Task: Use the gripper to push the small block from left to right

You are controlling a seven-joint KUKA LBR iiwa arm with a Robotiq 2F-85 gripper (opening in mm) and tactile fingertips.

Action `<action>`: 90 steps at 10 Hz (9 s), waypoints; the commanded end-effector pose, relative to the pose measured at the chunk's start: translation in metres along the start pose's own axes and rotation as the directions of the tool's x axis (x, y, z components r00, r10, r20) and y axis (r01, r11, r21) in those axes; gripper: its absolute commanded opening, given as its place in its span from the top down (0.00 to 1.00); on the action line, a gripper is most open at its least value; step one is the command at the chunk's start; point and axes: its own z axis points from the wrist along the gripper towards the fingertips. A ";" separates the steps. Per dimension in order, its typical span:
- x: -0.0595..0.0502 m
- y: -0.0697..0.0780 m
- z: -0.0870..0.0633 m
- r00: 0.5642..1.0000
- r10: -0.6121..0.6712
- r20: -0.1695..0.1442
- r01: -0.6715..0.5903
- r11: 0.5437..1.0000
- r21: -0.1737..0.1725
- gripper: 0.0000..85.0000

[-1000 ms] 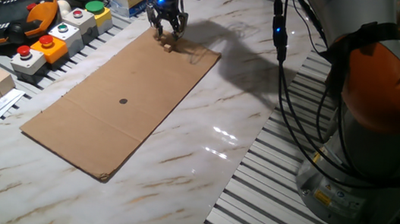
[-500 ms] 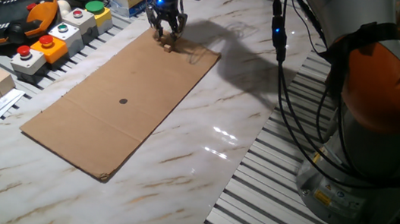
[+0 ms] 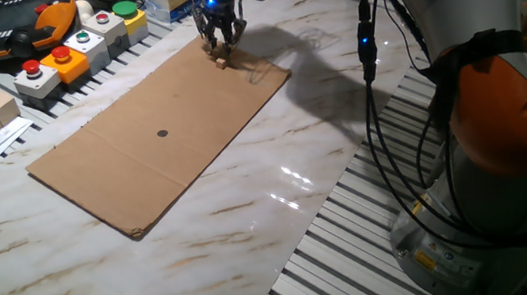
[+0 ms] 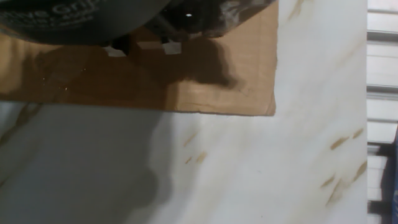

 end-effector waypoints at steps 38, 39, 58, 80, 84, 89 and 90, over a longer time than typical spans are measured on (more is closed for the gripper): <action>0.060 -0.025 -0.006 0.996 0.092 0.003 -0.092 0.996 0.020 0.99; 0.062 -0.024 -0.004 0.995 0.098 0.001 -0.098 0.995 0.018 0.99; 0.086 -0.021 -0.007 0.982 0.186 0.028 -0.184 0.980 -0.076 0.99; 0.121 -0.013 -0.006 0.987 0.161 -0.002 -0.161 0.986 -0.046 0.99; 0.134 -0.011 -0.002 0.985 0.170 -0.013 -0.170 0.985 -0.039 0.99; 0.151 -0.007 -0.003 0.981 0.194 -0.018 -0.194 0.981 -0.028 0.99; 0.153 -0.007 -0.002 0.980 0.197 -0.018 -0.197 0.980 -0.026 0.99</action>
